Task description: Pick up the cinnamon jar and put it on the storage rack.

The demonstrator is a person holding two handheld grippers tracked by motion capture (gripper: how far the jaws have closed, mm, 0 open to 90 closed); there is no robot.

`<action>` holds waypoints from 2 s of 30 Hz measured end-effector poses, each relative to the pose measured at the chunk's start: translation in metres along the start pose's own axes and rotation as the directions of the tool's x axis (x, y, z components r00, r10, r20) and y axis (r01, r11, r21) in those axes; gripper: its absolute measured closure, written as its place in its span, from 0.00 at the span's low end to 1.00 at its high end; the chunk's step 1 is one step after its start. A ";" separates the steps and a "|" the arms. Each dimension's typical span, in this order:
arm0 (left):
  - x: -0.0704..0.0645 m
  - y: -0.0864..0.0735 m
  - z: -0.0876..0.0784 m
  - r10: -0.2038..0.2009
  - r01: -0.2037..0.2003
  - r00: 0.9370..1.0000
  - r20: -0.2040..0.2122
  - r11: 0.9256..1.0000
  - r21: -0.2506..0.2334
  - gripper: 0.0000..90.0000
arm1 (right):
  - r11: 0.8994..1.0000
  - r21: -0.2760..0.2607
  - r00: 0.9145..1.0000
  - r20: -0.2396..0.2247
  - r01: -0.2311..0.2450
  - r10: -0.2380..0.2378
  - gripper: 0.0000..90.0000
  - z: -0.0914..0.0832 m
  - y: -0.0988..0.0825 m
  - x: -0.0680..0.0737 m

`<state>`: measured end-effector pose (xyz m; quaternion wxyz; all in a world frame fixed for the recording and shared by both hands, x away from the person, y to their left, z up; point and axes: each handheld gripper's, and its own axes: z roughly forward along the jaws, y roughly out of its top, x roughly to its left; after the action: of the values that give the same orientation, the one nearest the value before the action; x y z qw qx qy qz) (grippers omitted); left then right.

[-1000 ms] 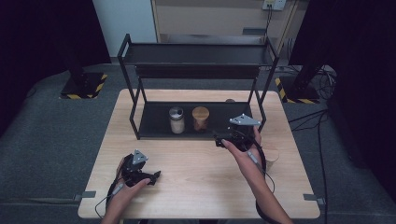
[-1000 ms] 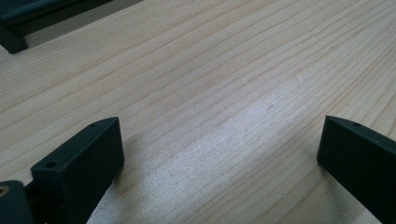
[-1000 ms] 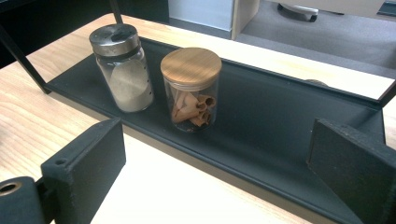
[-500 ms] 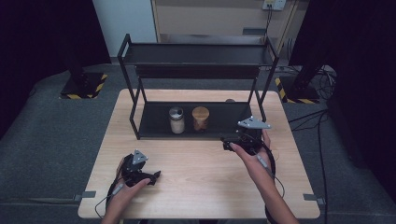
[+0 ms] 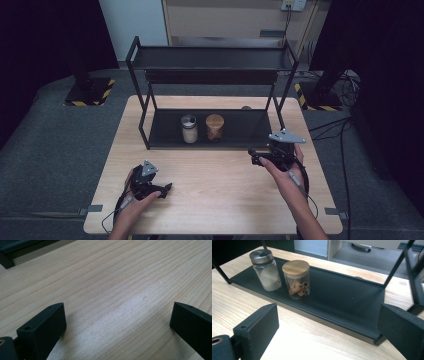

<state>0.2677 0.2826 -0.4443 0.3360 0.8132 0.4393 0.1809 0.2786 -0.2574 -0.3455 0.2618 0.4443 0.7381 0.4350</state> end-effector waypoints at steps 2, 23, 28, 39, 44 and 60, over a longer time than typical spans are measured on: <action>0.000 0.000 0.000 0.000 0.000 1.000 0.000 1.000 0.000 0.00 | 1.000 0.000 1.000 0.005 -0.002 0.002 0.04 -0.003 -0.001 -0.002; 0.000 0.000 0.000 0.000 0.000 1.000 0.000 1.000 0.000 0.00 | 0.999 -0.015 0.996 0.083 -0.032 0.033 0.04 -0.038 -0.021 -0.018; 0.000 0.000 0.000 -0.001 0.001 1.000 0.000 1.000 -0.001 0.00 | 0.999 -0.008 0.995 0.095 -0.034 0.035 0.04 -0.040 -0.029 -0.019; 0.000 0.000 0.000 0.000 0.000 1.000 -0.001 1.000 0.000 0.00 | 0.999 -0.012 0.992 0.120 -0.044 0.045 0.04 -0.050 -0.044 -0.024; 0.000 0.000 0.000 -0.001 0.001 1.000 -0.001 1.000 0.000 0.00 | 0.998 -0.011 0.990 0.128 -0.059 0.060 0.04 -0.053 -0.052 -0.026; -0.001 0.000 0.000 -0.004 0.004 1.000 -0.004 1.000 -0.002 0.00 | 0.995 0.016 0.984 0.148 -0.101 0.098 0.04 -0.053 -0.078 -0.030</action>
<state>0.2667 0.2818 -0.4445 0.3362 0.8116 0.4417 0.1822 0.2180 -0.3238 -0.3881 0.2884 0.5146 0.6987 0.4047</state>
